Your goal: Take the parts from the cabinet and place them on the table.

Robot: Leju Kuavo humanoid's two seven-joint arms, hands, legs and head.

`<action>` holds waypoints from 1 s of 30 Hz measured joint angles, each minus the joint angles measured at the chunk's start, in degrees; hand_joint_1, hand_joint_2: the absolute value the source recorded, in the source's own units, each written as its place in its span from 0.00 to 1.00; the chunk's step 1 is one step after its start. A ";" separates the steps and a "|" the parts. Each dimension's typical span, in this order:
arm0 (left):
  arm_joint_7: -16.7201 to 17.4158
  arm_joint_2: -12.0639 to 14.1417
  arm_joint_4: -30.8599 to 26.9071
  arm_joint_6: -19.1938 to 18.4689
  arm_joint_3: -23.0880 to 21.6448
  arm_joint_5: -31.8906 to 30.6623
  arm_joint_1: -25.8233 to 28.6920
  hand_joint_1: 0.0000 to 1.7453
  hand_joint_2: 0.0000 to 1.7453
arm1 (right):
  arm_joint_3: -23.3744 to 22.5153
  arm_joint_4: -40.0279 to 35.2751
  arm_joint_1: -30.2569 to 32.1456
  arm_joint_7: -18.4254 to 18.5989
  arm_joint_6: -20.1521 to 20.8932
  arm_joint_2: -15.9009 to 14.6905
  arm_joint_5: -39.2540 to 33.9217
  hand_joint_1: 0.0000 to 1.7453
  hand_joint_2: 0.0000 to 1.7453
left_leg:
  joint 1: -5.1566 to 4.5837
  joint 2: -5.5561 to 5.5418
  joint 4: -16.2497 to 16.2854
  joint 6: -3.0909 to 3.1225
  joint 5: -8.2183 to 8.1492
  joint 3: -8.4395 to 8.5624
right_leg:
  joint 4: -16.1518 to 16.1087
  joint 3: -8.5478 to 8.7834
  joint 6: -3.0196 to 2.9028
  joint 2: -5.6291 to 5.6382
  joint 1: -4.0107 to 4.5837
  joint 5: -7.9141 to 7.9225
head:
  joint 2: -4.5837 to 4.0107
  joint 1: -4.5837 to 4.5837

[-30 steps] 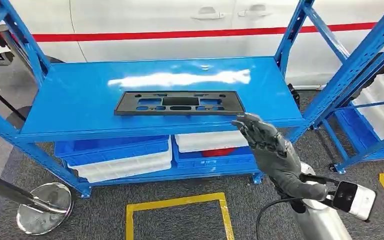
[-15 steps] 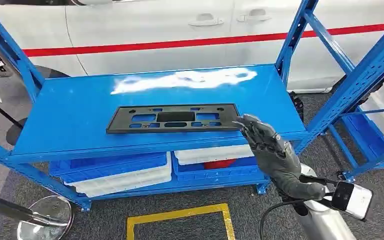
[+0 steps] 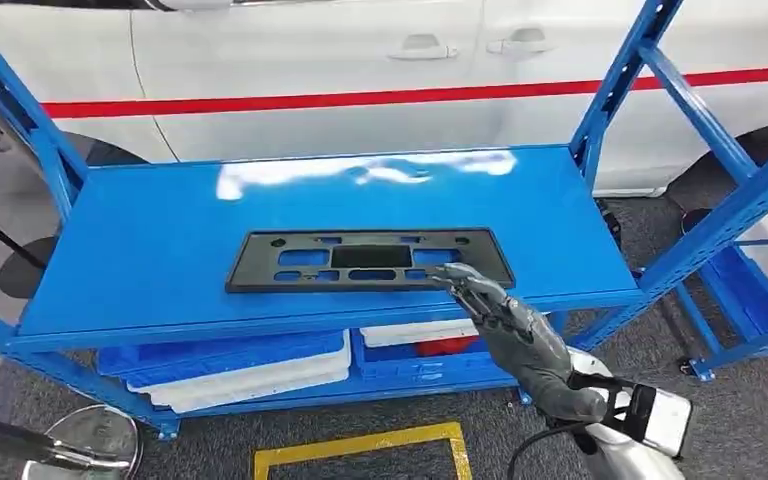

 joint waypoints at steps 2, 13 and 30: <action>-0.68 -0.11 0.00 0.15 0.00 0.15 0.21 0.00 0.00 | 1.25 2.26 0.32 0.33 -0.39 0.81 0.90 0.00 0.00 | -0.08 -0.05 0.01 0.04 -0.71 0.56 | 6.23 -4.90 0.03 -0.01 -0.05 -2.65 | 0.00 0.00; -1.24 -0.87 0.02 0.61 -0.44 -0.02 0.09 0.00 0.00 | 9.72 20.42 -6.97 7.28 -9.34 6.99 3.87 0.00 1.00 | -0.35 -0.09 2.25 -2.33 -3.60 3.51 | -11.59 0.68 -3.30 -0.21 0.47 9.06 | 0.00 0.04; -1.86 -0.92 0.17 1.81 -2.99 -0.04 -0.53 0.00 0.00 | 29.46 54.38 -28.00 31.35 -59.89 27.37 73.25 0.00 1.00 | 0.22 0.01 -1.07 -0.94 0.63 0.42 | -3.19 -2.52 -1.40 0.05 0.68 2.92 | 0.00 0.04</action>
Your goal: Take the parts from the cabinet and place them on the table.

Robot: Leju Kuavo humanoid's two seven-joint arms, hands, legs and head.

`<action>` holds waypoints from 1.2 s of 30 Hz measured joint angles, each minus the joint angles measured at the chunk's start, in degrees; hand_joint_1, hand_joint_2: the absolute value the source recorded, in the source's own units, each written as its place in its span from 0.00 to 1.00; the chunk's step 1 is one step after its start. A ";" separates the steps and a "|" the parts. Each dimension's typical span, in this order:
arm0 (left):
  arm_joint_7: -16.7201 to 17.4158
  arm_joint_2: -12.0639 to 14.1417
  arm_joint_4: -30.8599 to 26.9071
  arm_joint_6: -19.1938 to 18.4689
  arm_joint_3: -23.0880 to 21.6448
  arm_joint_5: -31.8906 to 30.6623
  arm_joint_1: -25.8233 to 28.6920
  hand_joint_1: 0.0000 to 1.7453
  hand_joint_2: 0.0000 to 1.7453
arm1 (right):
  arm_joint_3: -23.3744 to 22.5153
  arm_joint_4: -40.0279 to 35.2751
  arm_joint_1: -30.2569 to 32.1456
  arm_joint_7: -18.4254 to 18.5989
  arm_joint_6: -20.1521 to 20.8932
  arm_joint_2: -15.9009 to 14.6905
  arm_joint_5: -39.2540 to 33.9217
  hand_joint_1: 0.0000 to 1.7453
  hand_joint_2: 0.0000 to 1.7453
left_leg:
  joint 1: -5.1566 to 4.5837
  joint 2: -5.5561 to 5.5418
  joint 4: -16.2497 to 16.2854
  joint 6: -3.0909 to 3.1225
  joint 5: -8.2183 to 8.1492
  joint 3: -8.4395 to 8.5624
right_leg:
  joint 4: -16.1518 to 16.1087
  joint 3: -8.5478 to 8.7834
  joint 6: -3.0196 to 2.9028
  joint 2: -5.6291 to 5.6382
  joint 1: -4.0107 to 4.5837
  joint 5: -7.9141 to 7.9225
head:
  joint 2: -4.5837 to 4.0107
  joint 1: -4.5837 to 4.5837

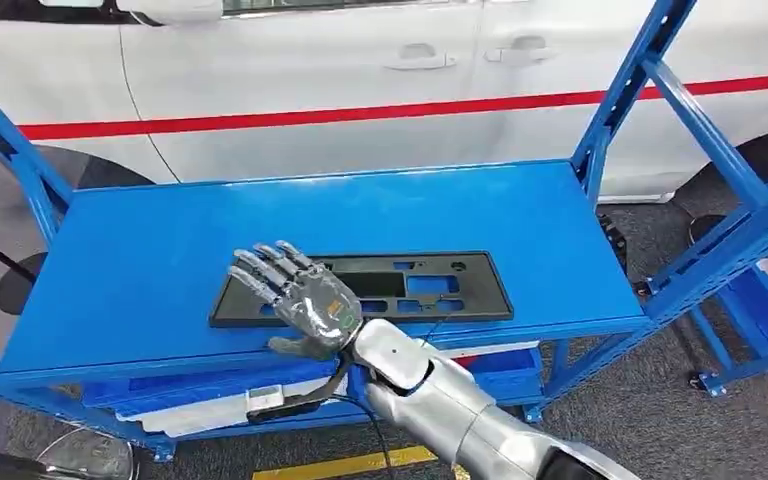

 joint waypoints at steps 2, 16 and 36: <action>-0.11 0.02 0.04 0.20 0.00 0.11 0.05 0.00 0.00 | 0.63 2.65 -0.20 0.65 -0.26 0.87 1.87 0.00 1.00 | -0.01 -0.01 0.02 0.16 -0.15 0.00 | 8.99 -4.60 0.43 -0.01 -0.38 -3.18 | 0.00 0.00; -0.48 0.26 0.18 0.13 0.00 0.00 0.32 0.00 0.00 | 0.98 13.08 -3.22 2.51 -0.72 4.89 6.92 0.00 1.00 | 0.21 -0.04 11.86 -2.84 -7.73 -4.41 | -8.41 3.43 -2.60 -0.41 -0.44 5.31 | 0.00 -0.02; -0.59 0.72 0.35 -0.18 0.02 0.07 0.51 0.00 0.00 | 0.94 16.87 -3.84 4.74 1.03 5.02 10.85 0.00 1.00 | 0.28 -0.19 0.80 -0.24 -1.02 0.46 | 3.73 -1.52 0.00 -0.18 -0.50 1.11 | 0.00 0.00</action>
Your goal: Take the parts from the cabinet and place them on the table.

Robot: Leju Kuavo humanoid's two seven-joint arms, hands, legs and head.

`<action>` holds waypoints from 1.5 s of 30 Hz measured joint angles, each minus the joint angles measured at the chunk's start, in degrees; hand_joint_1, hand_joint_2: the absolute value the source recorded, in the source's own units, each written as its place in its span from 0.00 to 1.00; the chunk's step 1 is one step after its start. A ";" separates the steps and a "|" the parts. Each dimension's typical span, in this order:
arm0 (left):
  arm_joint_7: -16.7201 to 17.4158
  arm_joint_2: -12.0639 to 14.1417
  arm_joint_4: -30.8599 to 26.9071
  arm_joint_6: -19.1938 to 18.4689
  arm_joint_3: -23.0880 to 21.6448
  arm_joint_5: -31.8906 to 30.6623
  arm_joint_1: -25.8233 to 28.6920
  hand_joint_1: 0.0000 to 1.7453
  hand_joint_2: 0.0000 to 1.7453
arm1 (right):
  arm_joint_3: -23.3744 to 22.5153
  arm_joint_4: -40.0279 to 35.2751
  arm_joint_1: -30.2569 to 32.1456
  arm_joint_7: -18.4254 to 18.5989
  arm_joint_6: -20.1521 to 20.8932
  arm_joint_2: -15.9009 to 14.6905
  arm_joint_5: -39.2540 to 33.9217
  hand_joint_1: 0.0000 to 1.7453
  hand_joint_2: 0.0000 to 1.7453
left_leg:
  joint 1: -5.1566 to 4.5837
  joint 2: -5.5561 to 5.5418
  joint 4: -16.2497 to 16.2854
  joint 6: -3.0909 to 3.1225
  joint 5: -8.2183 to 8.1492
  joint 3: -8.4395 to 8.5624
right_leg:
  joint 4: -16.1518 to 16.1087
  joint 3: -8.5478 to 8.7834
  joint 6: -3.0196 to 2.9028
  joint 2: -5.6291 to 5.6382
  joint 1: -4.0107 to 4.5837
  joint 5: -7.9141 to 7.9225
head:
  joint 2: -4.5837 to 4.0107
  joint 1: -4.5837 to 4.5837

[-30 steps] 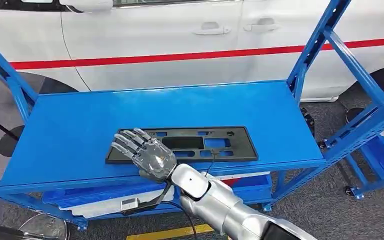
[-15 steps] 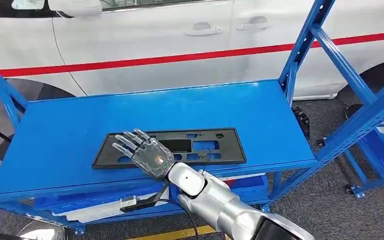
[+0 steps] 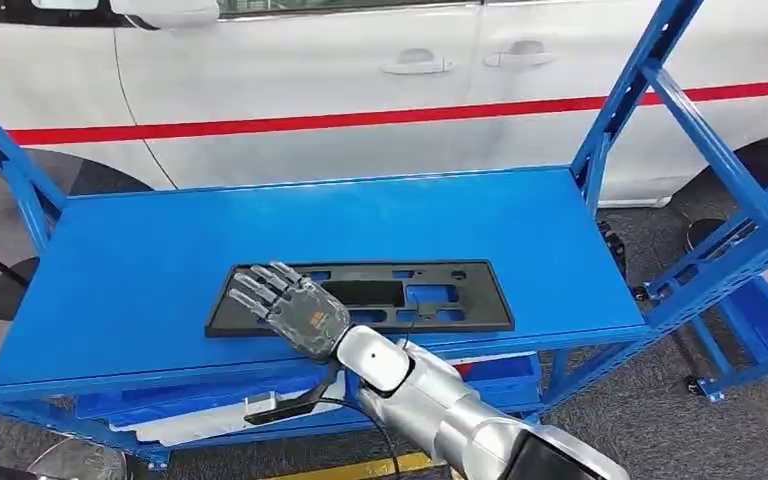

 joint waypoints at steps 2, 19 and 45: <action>-0.20 0.00 0.00 0.00 0.00 0.00 0.01 0.00 0.00 | -0.18 1.32 -0.77 2.52 1.67 -0.07 3.03 0.00 1.00 | -0.01 0.00 -0.03 -0.33 -0.22 0.22 | -10.22 4.52 -0.77 -0.20 0.22 3.79 | 0.00 0.00; -1.86 0.52 0.00 -1.64 0.26 -0.07 -0.11 0.00 0.00 | -13.44 14.93 -7.85 26.56 13.25 -12.74 6.70 0.97 1.00 | -0.06 0.02 0.76 -1.58 -1.04 0.94 | -11.07 5.72 -0.94 -0.26 0.53 3.32 | 0.00 0.00; -7.56 0.72 0.00 -1.70 0.48 -0.09 -0.20 0.00 1.00 | -18.73 16.35 -8.62 23.81 13.34 -13.20 8.31 0.97 1.00 | -0.03 0.18 14.00 -2.67 -5.26 -5.83 | -12.73 7.03 -1.99 -0.72 0.11 3.76 | 0.00 -0.02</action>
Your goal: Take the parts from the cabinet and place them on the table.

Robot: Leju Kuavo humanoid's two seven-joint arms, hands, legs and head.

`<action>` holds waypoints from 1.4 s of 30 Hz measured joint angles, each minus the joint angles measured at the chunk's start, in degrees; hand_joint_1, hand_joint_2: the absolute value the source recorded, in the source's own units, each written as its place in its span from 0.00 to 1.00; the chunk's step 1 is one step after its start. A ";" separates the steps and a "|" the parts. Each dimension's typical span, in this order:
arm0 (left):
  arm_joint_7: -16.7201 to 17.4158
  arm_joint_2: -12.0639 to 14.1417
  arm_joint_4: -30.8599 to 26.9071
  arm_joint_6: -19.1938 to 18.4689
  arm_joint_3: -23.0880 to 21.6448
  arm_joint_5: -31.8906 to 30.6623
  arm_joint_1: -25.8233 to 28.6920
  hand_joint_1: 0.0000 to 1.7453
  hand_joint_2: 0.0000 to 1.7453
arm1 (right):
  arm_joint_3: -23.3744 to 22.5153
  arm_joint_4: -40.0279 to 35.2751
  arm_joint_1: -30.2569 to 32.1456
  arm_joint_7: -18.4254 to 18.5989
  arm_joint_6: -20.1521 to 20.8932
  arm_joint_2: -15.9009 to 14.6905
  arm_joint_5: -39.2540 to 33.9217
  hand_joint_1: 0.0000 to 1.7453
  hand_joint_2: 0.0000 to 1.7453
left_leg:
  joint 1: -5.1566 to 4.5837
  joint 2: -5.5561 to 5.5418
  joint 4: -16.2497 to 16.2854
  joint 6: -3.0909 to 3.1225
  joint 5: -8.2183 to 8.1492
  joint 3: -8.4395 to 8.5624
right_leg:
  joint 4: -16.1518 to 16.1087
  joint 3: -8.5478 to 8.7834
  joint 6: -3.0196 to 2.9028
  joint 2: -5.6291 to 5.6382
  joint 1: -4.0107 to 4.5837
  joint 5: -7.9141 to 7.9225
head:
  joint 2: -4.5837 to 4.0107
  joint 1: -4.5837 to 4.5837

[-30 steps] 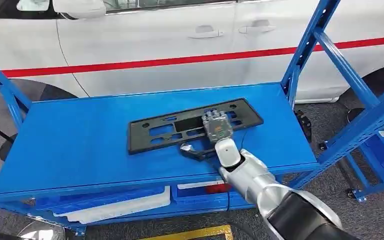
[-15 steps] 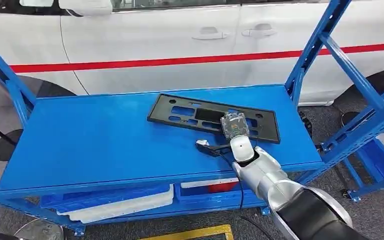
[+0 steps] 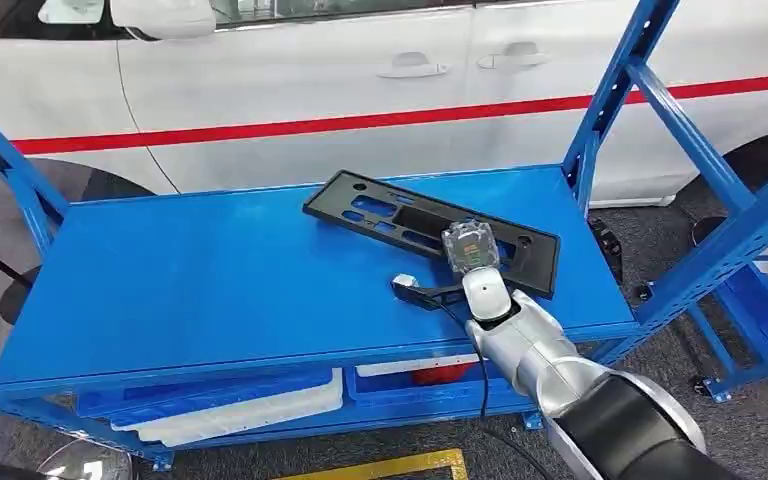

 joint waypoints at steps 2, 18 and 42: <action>-1.18 0.20 0.00 0.85 0.15 0.02 -0.06 0.00 1.00 | -0.57 0.00 -0.01 -0.61 -0.83 0.07 0.00 0.97 1.00 | 0.35 0.04 -9.96 -0.05 5.00 4.83 | 0.51 0.02 0.43 0.09 -0.12 -0.34 | 0.00 0.00; -2.45 0.20 0.00 -0.61 1.18 0.02 -0.56 0.00 1.00 | -14.82 -13.53 6.20 -33.77 -10.86 3.17 -23.45 0.97 1.00 | 0.11 -0.61 -14.12 2.58 5.01 6.53 | 2.52 -2.22 2.01 0.51 -0.32 0.59 | 0.00 0.02; -4.37 0.35 -0.02 -4.94 1.11 0.02 -1.35 0.00 1.00 | -7.71 -82.40 30.22 -56.24 59.26 0.11 -121.94 0.97 1.00 | 0.08 0.31 -14.32 2.87 5.11 6.36 | 12.93 -5.97 2.18 0.94 -0.02 -8.33 | 0.00 0.02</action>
